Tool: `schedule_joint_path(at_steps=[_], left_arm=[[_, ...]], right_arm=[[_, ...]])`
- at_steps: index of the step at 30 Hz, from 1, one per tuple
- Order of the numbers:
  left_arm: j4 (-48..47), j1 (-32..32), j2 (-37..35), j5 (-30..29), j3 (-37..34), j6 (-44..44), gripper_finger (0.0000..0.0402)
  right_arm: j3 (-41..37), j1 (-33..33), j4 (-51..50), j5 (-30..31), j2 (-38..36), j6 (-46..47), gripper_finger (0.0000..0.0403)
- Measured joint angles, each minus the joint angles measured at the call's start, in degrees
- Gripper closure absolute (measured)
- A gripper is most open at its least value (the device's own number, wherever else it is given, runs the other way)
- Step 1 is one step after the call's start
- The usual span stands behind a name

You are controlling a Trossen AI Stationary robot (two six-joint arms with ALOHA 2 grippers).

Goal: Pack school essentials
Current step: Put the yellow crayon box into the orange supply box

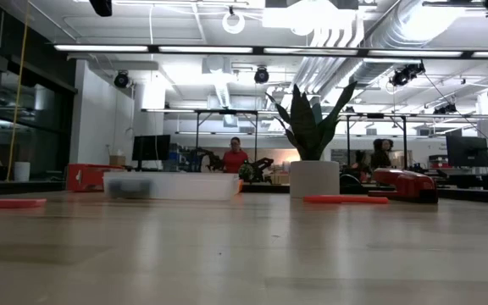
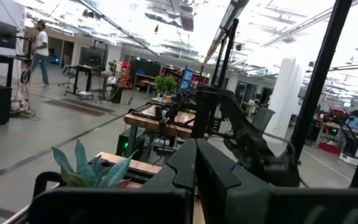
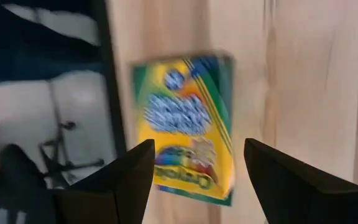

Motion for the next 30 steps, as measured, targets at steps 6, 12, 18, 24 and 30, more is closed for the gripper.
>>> schedule_joint_path(at_steps=[6, 12, 18, 24, 30], left_arm=[[0.00, 0.00, 0.00, -1.16, 0.00, -0.01, 0.0401], [-0.02, 0.00, 0.00, -1.51, 0.00, 0.00, 0.0401], [-0.15, 0.00, 0.00, -1.51, 0.00, 0.00, 0.0401], [-0.58, 0.00, 0.00, -2.03, 0.00, 0.02, 0.0401], [-1.27, 0.00, 0.00, -2.12, 0.00, 0.02, 0.0401]], right_arm=[[0.00, 1.04, 0.75, -0.05, 5.45, 0.92, 0.0163], [0.02, 2.24, 1.50, -0.37, 8.05, 0.85, 0.0187], [0.24, 3.08, 1.84, -0.42, 9.20, 1.29, 0.0271], [0.11, 3.01, 1.63, -0.47, 8.50, 0.86, 0.0355], [-0.02, 1.81, -0.43, -0.11, 4.38, 0.03, 0.0395]])
